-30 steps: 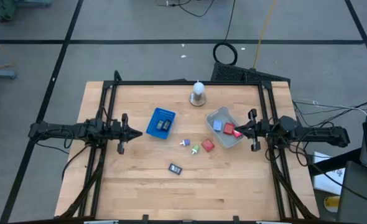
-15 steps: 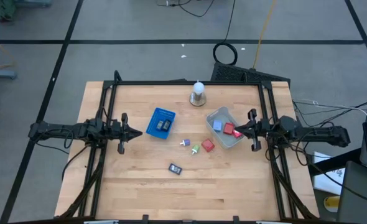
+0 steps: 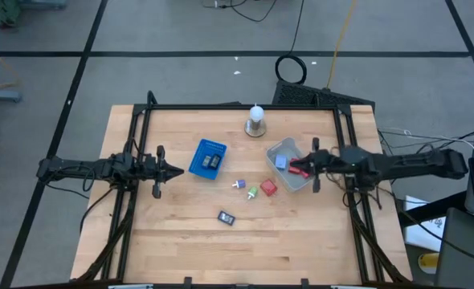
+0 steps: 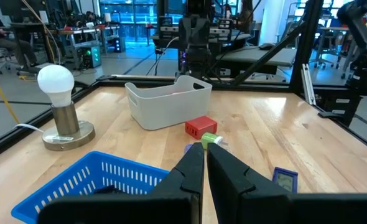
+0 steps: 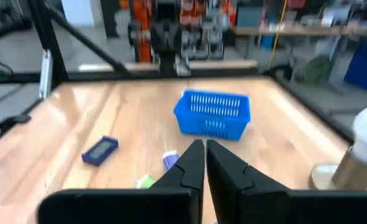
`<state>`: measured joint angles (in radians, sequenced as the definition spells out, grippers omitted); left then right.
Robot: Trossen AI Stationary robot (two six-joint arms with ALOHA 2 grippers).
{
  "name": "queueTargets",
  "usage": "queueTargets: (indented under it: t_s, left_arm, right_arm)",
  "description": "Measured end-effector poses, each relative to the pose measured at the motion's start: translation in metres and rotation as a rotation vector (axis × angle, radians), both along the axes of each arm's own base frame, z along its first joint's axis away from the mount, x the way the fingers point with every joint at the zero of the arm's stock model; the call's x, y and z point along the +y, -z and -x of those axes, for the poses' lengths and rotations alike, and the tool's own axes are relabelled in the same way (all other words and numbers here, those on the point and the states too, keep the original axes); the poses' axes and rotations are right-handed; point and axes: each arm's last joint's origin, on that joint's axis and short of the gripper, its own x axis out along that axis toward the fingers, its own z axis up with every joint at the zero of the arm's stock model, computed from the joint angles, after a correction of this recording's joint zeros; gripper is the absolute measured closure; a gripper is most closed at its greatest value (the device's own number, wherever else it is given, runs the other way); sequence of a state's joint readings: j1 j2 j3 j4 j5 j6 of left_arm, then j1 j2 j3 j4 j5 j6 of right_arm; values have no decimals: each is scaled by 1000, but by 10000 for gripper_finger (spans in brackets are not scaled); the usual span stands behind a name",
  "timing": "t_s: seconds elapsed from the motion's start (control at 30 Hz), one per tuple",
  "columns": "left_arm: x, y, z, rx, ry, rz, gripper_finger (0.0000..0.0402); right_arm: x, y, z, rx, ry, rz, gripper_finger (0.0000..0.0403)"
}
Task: Pick & Place Office items
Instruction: Put the green charger into the gray bin
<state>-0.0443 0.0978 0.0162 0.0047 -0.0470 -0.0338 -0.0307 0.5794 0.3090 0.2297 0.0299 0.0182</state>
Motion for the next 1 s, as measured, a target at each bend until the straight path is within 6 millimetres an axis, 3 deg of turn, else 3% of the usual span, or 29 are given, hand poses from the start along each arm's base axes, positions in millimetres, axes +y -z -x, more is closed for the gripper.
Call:
queueTargets:
  t_s: [0.17,0.4,0.67,0.8,1.0]
  left_arm:
    - [0,0,0,0,-1,13,380]
    - [0,0,0,0,-1,17,380]
    - [0,0,0,-1,-1,18,380]
    - [0,0,0,0,-1,19,380]
    - [0,0,0,-1,-1,17,380]
  right_arm:
    - [-1,-4,-31,166,-2,-28,345]
    - [8,1,-70,313,-58,16,213]
    - [27,1,-99,362,-52,-6,76]
    - [39,9,-108,405,-106,60,50]
    - [49,14,-122,438,-188,177,50]
